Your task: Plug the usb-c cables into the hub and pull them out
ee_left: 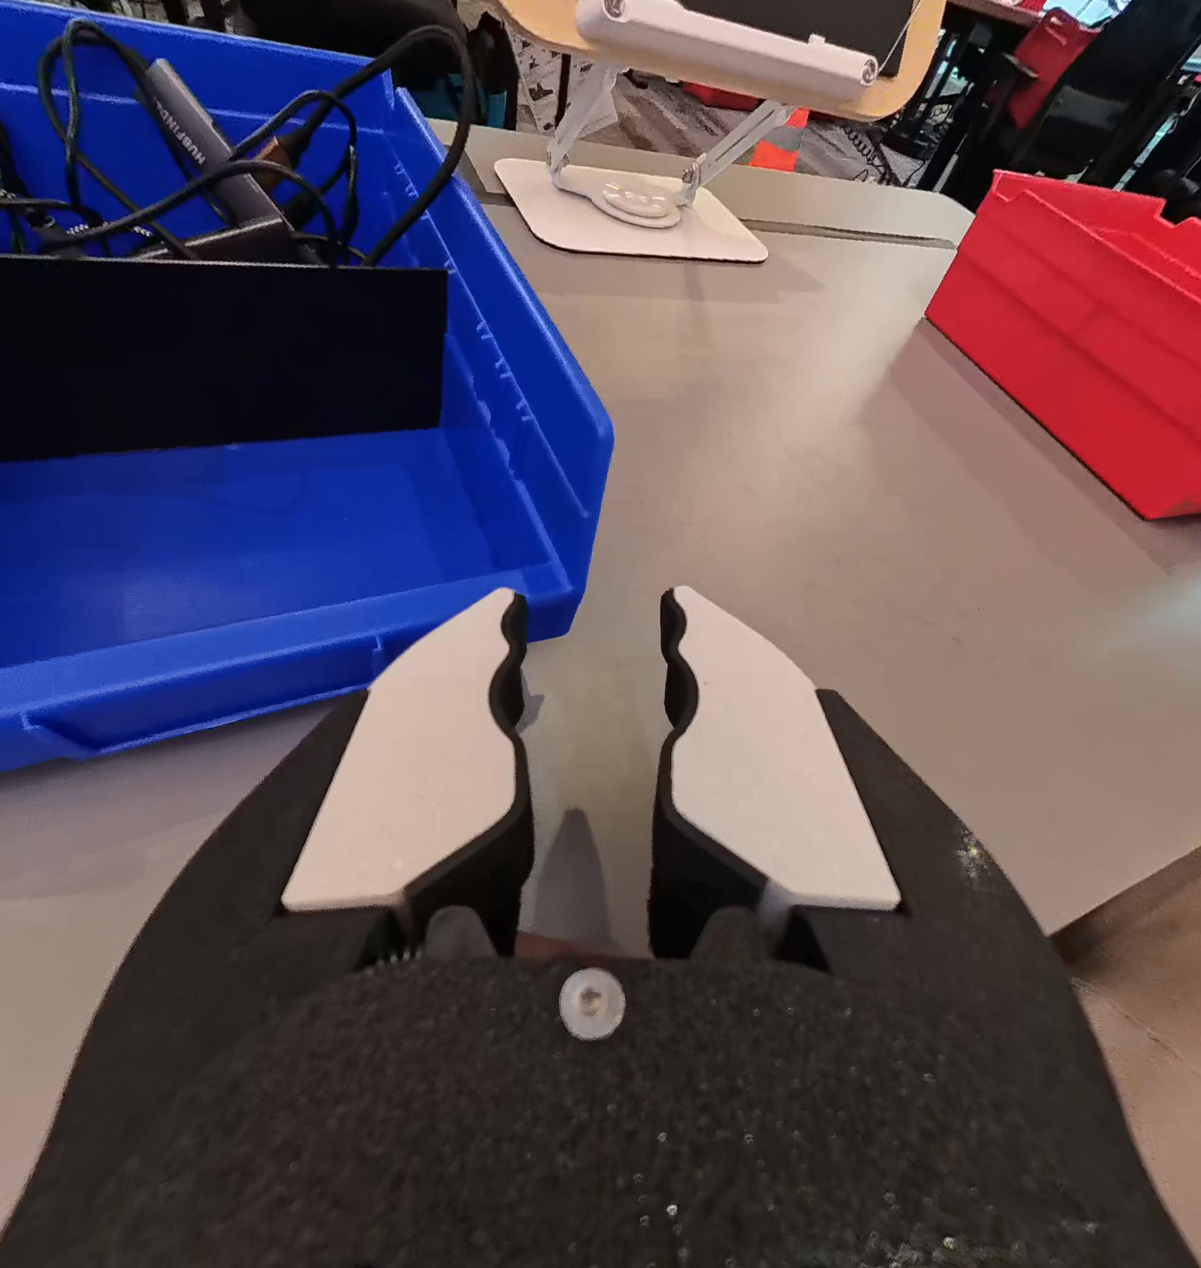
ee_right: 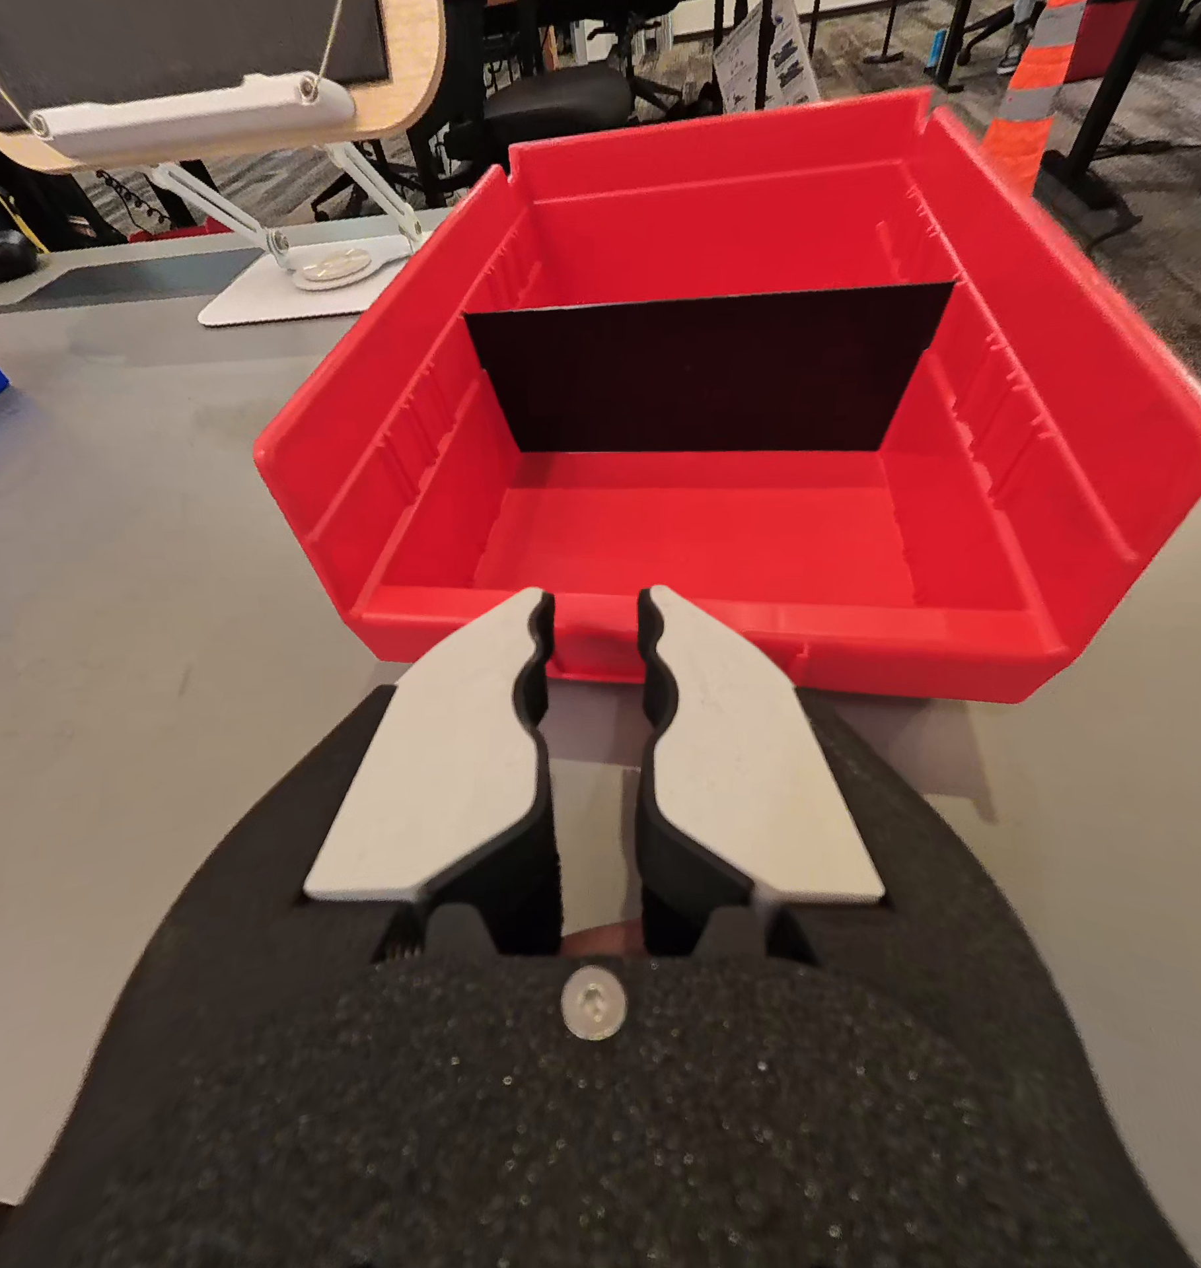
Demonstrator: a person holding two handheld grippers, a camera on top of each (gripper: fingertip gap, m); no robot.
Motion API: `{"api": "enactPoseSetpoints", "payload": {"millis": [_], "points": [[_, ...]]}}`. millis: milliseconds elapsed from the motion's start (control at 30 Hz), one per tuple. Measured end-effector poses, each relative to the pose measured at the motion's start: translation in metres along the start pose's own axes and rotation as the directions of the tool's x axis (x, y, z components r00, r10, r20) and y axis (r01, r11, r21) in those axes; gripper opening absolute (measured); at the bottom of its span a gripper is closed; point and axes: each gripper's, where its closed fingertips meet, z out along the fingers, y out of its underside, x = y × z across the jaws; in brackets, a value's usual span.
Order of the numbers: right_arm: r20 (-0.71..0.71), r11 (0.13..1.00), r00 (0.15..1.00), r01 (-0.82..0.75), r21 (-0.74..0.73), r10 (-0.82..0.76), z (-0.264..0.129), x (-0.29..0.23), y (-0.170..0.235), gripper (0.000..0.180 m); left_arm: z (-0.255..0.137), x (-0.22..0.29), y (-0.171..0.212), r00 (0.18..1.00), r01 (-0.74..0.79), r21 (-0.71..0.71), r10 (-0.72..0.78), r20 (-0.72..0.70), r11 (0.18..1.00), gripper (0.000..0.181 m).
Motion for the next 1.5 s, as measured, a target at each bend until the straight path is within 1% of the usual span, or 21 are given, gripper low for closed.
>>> {"api": "enactPoseSetpoints", "payload": {"millis": [133, 200, 233, 267, 333, 400, 433, 500, 600, 633, 700, 767, 800, 900, 967, 1067, 1133, 1233, 1333, 1433, 1500], "points": [[0.001, 1.0, 1.0, 0.014, 0.012, -0.014, -0.001, -0.001, -0.001, 0.022, 0.001, 0.001, 0.0, 0.999, -0.042, -0.013, 0.041, -0.026, 0.999, 0.036], [0.002, 1.0, 1.0, 0.02, 0.013, -0.02, -0.001, -0.002, -0.002, 0.022, 0.0, 0.006, -0.009, 0.99, -0.056, -0.015, 0.054, -0.13, 0.998, 0.031], [0.005, 1.0, 1.0, 0.022, 0.017, -0.022, -0.001, -0.003, -0.002, 0.022, -0.001, 0.007, -0.011, 0.979, -0.093, -0.058, 0.081, -0.187, 0.994, 0.031], [0.009, 0.999, 1.0, 0.023, 0.022, -0.024, -0.002, -0.004, -0.003, 0.022, 0.0, 0.001, -0.017, 0.974, -0.138, -0.09, 0.119, -0.191, 0.986, 0.032], [0.017, 0.999, 1.0, 0.023, 0.03, -0.023, -0.003, -0.004, -0.004, 0.022, 0.0, -0.009, -0.042, 0.94, -0.295, -0.088, 0.272, -0.205, 0.951, 0.034], [0.024, 0.999, 0.999, 0.022, 0.028, -0.022, -0.003, -0.005, -0.003, 0.022, 0.008, -0.025, -0.073, 0.874, -0.466, -0.091, 0.442, -0.202, 0.88, 0.028], [0.027, 0.999, 0.999, 0.022, 0.025, -0.022, -0.003, -0.005, -0.003, 0.022, 0.015, -0.034, -0.085, 0.836, -0.536, -0.13, 0.503, -0.221, 0.834, 0.028], [0.03, 1.0, 0.999, 0.022, 0.022, -0.023, -0.002, -0.006, -0.002, 0.022, 0.031, -0.058, -0.103, 0.761, -0.648, -0.273, 0.589, -0.271, 0.711, 0.026], [0.032, 0.999, 0.999, 0.024, 0.02, -0.025, -0.002, -0.007, -0.002, 0.022, 0.062, -0.085, -0.126, 0.644, -0.761, -0.387, 0.678, -0.354, 0.521, 0.03], [0.031, 0.999, 0.999, 0.026, 0.018, -0.027, -0.002, -0.007, -0.002, 0.022, 0.073, -0.094, -0.13, 0.594, -0.794, -0.42, 0.708, -0.381, 0.44, 0.03], [0.031, 0.999, 0.999, 0.03, 0.012, -0.03, -0.002, -0.007, -0.001, 0.022, 0.094, -0.117, -0.134, 0.453, -0.85, -0.478, 0.774, -0.444, 0.223, 0.03], [0.032, 0.999, 0.999, 0.034, 0.009, -0.034, -0.001, -0.008, -0.001, 0.022, 0.112, -0.141, -0.137, 0.289, -0.866, -0.5, 0.805, -0.519, -0.011, 0.025], [0.034, 0.999, 0.999, 0.037, 0.007, -0.037, -0.001, -0.008, 0.0, 0.022, 0.12, -0.15, -0.137, 0.233, -0.861, -0.5, 0.798, -0.556, -0.098, 0.022], [0.04, 0.999, 0.998, 0.042, 0.007, -0.043, -0.001, -0.009, 0.0, 0.022, 0.144, -0.172, -0.137, 0.159, -0.81, -0.525, 0.763, -0.626, -0.262, 0.028], [0.045, 0.999, 0.998, 0.036, 0.013, -0.037, 0.0, -0.011, 0.0, 0.023, 0.156, -0.175, -0.135, 0.141, -0.803, -0.512, 0.736, -0.662, -0.307, 0.028], [0.059, 1.0, 0.998, 0.015, 0.011, -0.016, -0.002, -0.011, 0.001, 0.023, 0.175, -0.167, -0.131, 0.1, -0.836, -0.447, 0.712, -0.695, -0.319, 0.025], [0.071, 1.0, 0.997, 0.002, 0.004, -0.003, -0.003, -0.013, 0.003, 0.023, 0.182, -0.162, -0.125, 0.094, -0.851, -0.416, 0.687, -0.721, -0.32, 0.022], [0.086, 1.0, 0.996, -0.004, 0.0, 0.004, -0.003, -0.016, 0.003, 0.023, 0.187, -0.171, -0.114, 0.087, -0.831, -0.412, 0.645, -0.759, -0.373, 0.022], [0.09, 1.0, 0.996, -0.016, 0.006, 0.015, -0.003, -0.015, 0.002, 0.023, 0.192, -0.183, -0.105, 0.089, -0.803, -0.416, 0.604, -0.792, -0.426, 0.012], [0.102, 0.999, 0.994, -0.033, 0.004, 0.032, -0.003, -0.014, 0.002, 0.023, 0.193, -0.188, -0.1, 0.112, -0.785, -0.433, 0.586, -0.802, -0.443, 0.012], [0.108, 0.999, 0.993, -0.046, -0.004, 0.046, -0.003, -0.014, 0.003, 0.023, 0.192, -0.195, -0.096, 0.078, -0.768, -0.428, 0.595, -0.8, -0.475, 0.012]]}}
